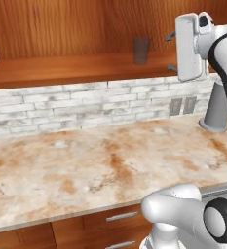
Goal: There is a bowl on the dining counter. Grab a lemon wedge from the fridge and place it in the bowl. Then get the liquor bottle and glass cup from the cabinet and place them next to the bowl.
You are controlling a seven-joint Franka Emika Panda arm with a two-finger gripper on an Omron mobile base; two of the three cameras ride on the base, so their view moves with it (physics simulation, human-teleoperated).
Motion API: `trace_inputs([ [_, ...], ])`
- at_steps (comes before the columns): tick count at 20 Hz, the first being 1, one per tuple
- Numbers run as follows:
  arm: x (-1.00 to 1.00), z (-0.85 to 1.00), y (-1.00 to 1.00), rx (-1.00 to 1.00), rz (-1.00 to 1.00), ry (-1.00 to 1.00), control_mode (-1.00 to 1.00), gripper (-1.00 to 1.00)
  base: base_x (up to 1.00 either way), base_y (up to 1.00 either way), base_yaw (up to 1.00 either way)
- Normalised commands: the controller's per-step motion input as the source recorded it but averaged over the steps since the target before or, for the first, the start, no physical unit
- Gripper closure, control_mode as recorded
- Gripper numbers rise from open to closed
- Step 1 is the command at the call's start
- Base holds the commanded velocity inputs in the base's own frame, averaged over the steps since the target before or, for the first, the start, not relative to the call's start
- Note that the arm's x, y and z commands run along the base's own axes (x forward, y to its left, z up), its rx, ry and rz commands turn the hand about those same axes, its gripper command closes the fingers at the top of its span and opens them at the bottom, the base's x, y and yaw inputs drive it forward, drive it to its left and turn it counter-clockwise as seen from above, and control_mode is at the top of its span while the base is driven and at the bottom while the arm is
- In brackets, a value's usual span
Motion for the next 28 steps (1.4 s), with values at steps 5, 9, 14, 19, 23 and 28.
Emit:
trace_inputs([
  [5, 0.35, -0.03, 0.03, -0.26, 0.0, -0.12, -1.0, -1.0, 0.0, 0.0, 0.0],
  [9, 0.43, -0.04, 0.01, -0.18, 0.0, -0.02, -1.0, -1.0, 0.0, 0.0, 0.0],
  [14, 0.46, 0.0, 0.0, -0.14, 0.0, -0.03, -1.0, -1.0, 0.0, 0.0, 0.0],
  [19, 0.42, 0.0, 0.0, -0.14, 0.0, -0.09, -1.0, -1.0, 0.0, 0.0, 0.0],
  [23, 0.38, 0.0, 0.0, -0.12, 0.0, -0.04, -1.0, -1.0, 0.0, 0.0, 0.0],
  [28, 0.38, 0.0, 0.0, -0.1, -0.01, -0.03, -1.0, -1.0, 0.0, 0.0, 0.0],
])
